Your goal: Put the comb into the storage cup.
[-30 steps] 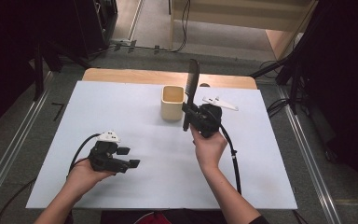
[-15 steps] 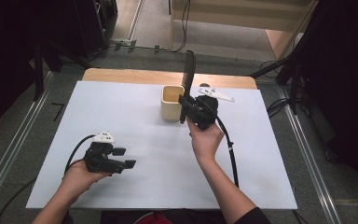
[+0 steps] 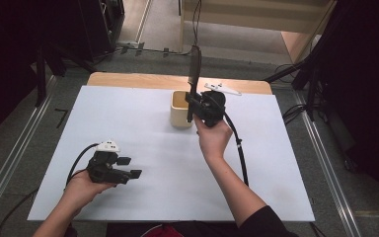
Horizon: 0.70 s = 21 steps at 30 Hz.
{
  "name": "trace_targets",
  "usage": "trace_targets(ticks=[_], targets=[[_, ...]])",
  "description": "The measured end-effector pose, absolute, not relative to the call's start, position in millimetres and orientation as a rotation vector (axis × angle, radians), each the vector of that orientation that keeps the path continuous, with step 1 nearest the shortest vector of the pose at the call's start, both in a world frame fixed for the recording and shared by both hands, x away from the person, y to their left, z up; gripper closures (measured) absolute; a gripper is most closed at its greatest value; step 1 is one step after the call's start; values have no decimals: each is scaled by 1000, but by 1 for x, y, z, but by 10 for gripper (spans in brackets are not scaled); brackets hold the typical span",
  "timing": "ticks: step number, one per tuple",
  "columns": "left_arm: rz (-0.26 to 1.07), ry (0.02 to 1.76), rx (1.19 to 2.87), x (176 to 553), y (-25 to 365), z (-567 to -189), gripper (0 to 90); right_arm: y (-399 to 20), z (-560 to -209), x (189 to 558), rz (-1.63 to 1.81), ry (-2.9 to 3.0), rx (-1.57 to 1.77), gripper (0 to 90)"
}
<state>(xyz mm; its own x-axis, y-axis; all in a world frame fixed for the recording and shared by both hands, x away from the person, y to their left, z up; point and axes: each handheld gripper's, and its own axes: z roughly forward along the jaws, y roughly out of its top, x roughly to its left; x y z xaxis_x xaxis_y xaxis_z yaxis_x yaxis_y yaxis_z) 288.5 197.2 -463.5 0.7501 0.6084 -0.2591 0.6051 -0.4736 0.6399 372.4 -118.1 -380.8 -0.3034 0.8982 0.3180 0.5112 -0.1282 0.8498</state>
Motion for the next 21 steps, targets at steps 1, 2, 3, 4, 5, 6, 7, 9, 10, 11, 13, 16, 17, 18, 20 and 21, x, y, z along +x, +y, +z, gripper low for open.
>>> trace_targets(ticks=[1, 2, 3, 4, 5, 6, 7, 9, 10, 11, 13, 16, 17, 18, 20, 21], targets=[[5, 907, 2202, 289, 197, -463, 318, -118, -381, 372, 1411, 1773, 1566, 700], [6, 907, 2204, 288, 198, -463, 318, -118, -380, 374, 1409, 1772, 1565, 700], [4, 909, 2202, 288, 198, -463, 318, -118, -379, 376, 1407, 1771, 1567, 700], [4, 909, 2201, 288, 198, -463, 318, -118, -378, 377, 1408, 1769, 1566, 700], [4, 910, 2199, 288, 198, -463, 318, -117, -378, 378, 1412, 1766, 1568, 700], [5, 909, 2199, 288, 199, -463, 318, -118, -377, 379, 1409, 1765, 1570, 700], [6, 909, 2200, 288, 199, -463, 318, -118, -376, 381, 1412, 1758, 1568, 700], [6, 911, 2198, 288, 199, -463, 318, -118, -375, 383, 1411, 1754, 1575, 700], [8, 910, 2195, 288, 200, -463, 318, -118, -375, 385, 1409, 1753, 1577, 700], [7, 910, 2194, 288, 200, -463, 318, -118, -375, 387, 1408, 1753, 1580, 700], [7, 917, 2191, 288, 201, -463, 318, -116, -375, 390, 1399, 1754, 1579, 700], [7, 919, 2187, 289, 201, -464, 318, -111, -372, 393, 1390, 1754, 1568, 700], [5, 918, 2187, 289, 201, -464, 318, -110, -371, 394, 1382, 1756, 1556, 700], [3, 920, 2188, 289, 201, -465, 318, -109, -370, 395, 1379, 1755, 1550, 700], [1, 927, 2187, 290, 202, -465, 319, -109, -367, 398, 1380, 1752, 1542, 700], [3, 928, 2184, 291, 203, -465, 319, -109, -366, 399, 1381, 1749, 1543, 700]])
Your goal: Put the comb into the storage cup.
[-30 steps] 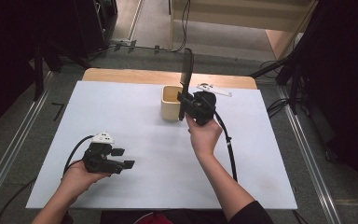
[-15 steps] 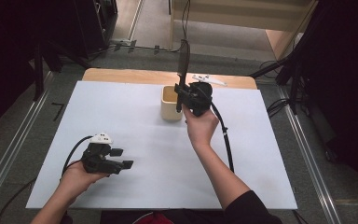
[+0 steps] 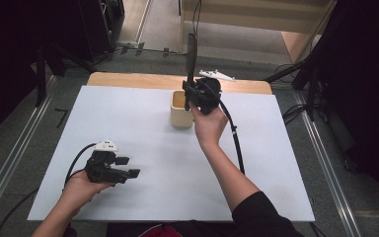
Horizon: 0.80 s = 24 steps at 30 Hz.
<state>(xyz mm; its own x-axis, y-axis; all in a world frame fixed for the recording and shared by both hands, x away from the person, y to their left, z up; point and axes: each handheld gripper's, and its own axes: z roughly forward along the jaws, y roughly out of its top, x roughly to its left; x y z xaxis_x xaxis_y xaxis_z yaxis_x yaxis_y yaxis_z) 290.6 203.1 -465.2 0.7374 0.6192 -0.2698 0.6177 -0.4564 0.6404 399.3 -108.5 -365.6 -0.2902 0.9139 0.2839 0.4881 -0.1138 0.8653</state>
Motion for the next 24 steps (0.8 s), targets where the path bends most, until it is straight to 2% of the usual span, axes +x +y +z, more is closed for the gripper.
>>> trace_targets(ticks=[24], targets=[[10, 941, 2174, 288, 208, -464, 320, -107, -362, 446, 1351, 1710, 1565, 700]])
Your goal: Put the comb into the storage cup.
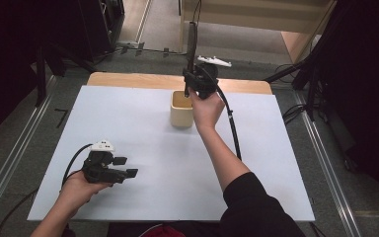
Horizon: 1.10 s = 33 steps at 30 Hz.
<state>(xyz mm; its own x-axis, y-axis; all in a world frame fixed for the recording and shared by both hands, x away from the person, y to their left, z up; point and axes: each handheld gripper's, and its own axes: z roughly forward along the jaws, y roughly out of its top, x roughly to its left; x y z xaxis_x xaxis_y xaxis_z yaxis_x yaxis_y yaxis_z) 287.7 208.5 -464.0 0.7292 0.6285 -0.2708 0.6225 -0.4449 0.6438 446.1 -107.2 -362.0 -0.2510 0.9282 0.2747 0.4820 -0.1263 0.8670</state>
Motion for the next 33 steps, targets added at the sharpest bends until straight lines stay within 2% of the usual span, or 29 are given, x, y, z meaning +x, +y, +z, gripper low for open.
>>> trace_targets(ticks=[12, 33], targets=[[15, 926, 2178, 288, 210, -462, 320, -104, -373, 454, 1297, 1706, 1553, 700], [28, 934, 2181, 285, 215, -464, 320, -99, -398, 445, 1301, 1717, 1565, 699]])
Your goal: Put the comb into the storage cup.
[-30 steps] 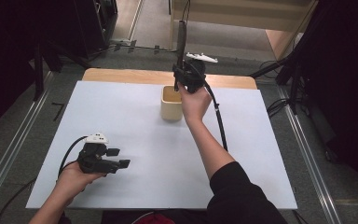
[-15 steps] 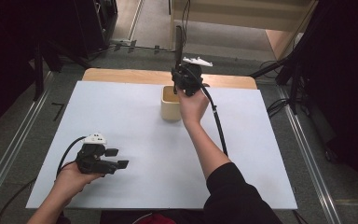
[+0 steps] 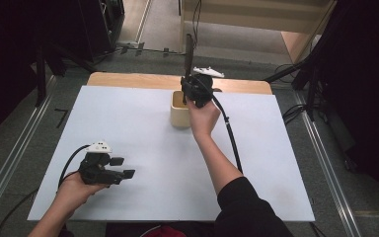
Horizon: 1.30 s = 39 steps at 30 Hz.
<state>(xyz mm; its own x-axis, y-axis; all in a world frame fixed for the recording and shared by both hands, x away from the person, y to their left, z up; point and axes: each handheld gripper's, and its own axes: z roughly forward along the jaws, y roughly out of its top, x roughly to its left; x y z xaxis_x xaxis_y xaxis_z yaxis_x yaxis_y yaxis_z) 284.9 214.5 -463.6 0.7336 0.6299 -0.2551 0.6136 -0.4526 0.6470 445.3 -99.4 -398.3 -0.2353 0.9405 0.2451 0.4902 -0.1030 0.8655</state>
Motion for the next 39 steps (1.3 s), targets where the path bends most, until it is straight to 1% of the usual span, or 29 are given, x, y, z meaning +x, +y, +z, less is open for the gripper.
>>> trace_targets(ticks=[12, 19, 39], targets=[[45, 936, 2186, 285, 215, -463, 320, -100, -412, 441, 1278, 1734, 1564, 699], [86, 952, 2164, 286, 218, -461, 321, -101, -422, 436, 1271, 1727, 1566, 699], [76, 946, 2177, 285, 217, -462, 321, -97, -445, 429, 1259, 1713, 1560, 697]])
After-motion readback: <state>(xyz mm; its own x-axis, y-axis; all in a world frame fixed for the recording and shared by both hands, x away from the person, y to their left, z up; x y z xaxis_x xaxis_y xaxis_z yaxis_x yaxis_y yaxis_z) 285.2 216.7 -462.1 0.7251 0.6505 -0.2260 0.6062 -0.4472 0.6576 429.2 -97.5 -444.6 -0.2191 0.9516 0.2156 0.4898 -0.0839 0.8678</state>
